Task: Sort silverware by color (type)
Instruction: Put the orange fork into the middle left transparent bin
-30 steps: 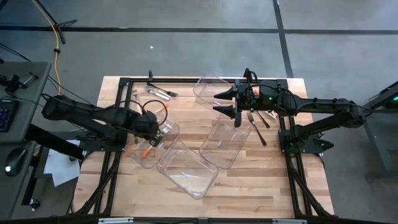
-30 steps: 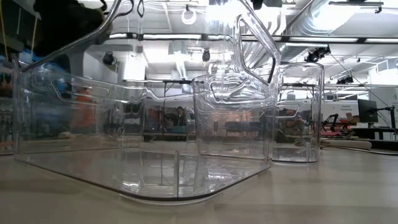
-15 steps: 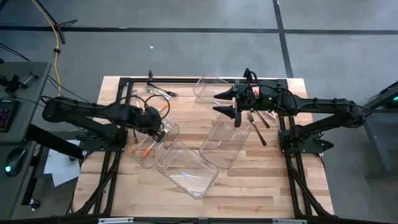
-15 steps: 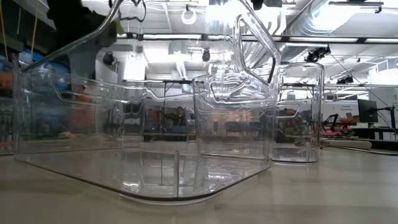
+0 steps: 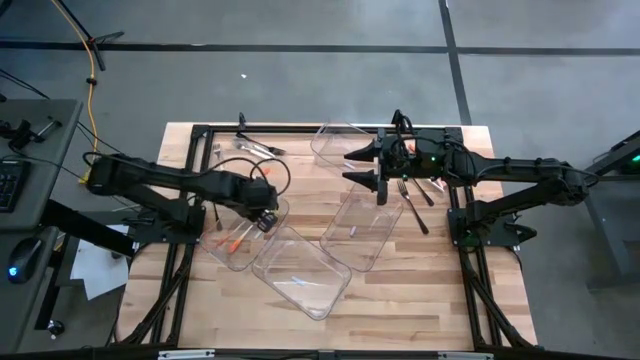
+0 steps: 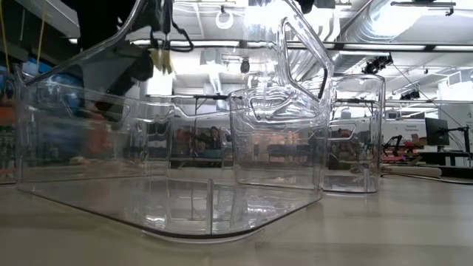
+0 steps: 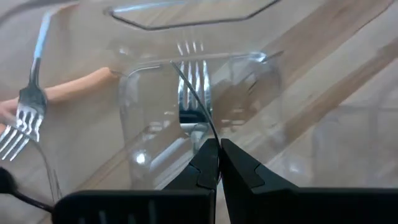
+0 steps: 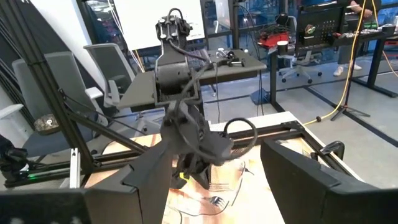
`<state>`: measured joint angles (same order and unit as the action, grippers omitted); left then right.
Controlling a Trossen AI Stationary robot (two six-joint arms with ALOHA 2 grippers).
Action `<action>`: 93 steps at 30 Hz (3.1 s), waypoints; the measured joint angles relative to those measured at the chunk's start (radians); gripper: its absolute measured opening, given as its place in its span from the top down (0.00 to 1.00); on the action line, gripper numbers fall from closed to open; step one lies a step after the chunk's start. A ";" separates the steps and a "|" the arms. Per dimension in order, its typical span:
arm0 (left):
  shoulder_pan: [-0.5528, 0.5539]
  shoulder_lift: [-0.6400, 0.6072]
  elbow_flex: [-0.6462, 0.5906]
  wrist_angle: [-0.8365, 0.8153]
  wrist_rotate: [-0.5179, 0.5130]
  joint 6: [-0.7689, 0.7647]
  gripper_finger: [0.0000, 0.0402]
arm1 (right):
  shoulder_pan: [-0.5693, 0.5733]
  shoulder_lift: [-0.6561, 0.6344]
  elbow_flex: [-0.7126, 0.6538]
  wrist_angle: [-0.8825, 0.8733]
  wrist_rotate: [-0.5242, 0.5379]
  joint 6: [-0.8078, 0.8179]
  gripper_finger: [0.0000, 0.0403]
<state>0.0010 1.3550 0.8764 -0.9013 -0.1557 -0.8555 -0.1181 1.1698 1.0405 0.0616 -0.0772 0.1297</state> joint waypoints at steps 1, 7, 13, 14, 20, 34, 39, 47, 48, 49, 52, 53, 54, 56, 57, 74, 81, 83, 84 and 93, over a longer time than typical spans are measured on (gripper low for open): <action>0.000 0.017 0.000 0.014 0.000 0.005 1.00 | 0.000 0.000 0.000 0.000 0.000 0.000 0.43; 0.000 0.100 0.000 0.079 0.049 0.051 1.00 | 0.000 0.000 0.000 -0.002 0.000 0.000 0.43; 0.000 0.134 0.000 0.086 0.069 0.067 1.00 | 0.000 0.000 0.000 -0.007 0.000 0.000 0.43; 0.000 0.134 0.000 0.086 0.069 0.067 1.00 | 0.000 0.000 0.000 -0.008 0.000 0.000 0.43; 0.000 0.134 0.000 0.085 0.068 0.090 0.91 | 0.000 0.000 0.000 -0.009 0.000 0.000 0.43; 0.080 -0.047 0.001 0.076 0.233 0.155 0.70 | 0.000 0.000 0.000 -0.003 0.000 0.000 0.43; 0.115 -0.285 0.066 0.130 0.176 0.176 0.71 | 0.000 0.000 0.000 0.009 0.000 0.000 0.43; 0.118 -0.494 0.093 0.614 -0.064 0.463 0.71 | 0.000 -0.006 0.000 0.015 0.000 0.000 0.43; 0.119 -0.494 0.093 0.665 -0.061 0.506 0.71 | 0.000 -0.009 0.000 0.024 0.000 0.000 0.43; 0.119 -0.493 0.093 0.715 -0.049 0.549 0.71 | 0.000 -0.014 0.000 0.026 0.000 0.000 0.43; 0.119 -0.469 0.093 0.861 0.031 0.671 0.71 | 0.000 -0.030 0.000 0.036 0.014 0.000 0.43; 0.119 -0.457 0.093 0.898 0.060 0.700 0.71 | 0.000 -0.034 0.000 0.039 0.023 -0.001 0.43; 0.119 -0.441 0.092 0.934 0.082 0.723 0.71 | 0.000 -0.037 0.000 0.048 0.034 0.000 0.43; 0.119 -0.405 0.092 1.019 0.121 0.748 0.71 | 0.000 -0.044 0.000 0.049 0.056 -0.001 0.43; 0.119 -0.388 0.092 1.051 0.135 0.753 0.71 | 0.000 -0.044 0.000 0.056 0.066 0.000 0.43; 0.119 -0.301 0.091 1.142 0.152 0.737 0.71 | 0.000 -0.044 0.000 0.048 0.070 0.000 0.43; 0.119 -0.302 0.091 1.128 0.153 0.737 0.71 | 0.000 -0.044 0.000 0.048 0.070 -0.006 0.43; 0.119 -0.302 0.091 1.127 0.170 0.737 0.71 | 0.000 -0.044 0.000 0.048 0.070 -0.016 0.43; 0.119 -0.302 0.091 1.126 0.182 0.737 0.71 | 0.000 -0.044 0.000 0.048 0.070 -0.018 0.43; 0.119 -0.302 0.091 1.088 0.199 0.737 0.78 | 0.000 -0.044 0.000 0.047 0.070 -0.016 0.43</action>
<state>0.1196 1.0534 0.9676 0.1862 0.0433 -0.1188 -0.1181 1.1255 1.0409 0.1089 -0.0069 0.1135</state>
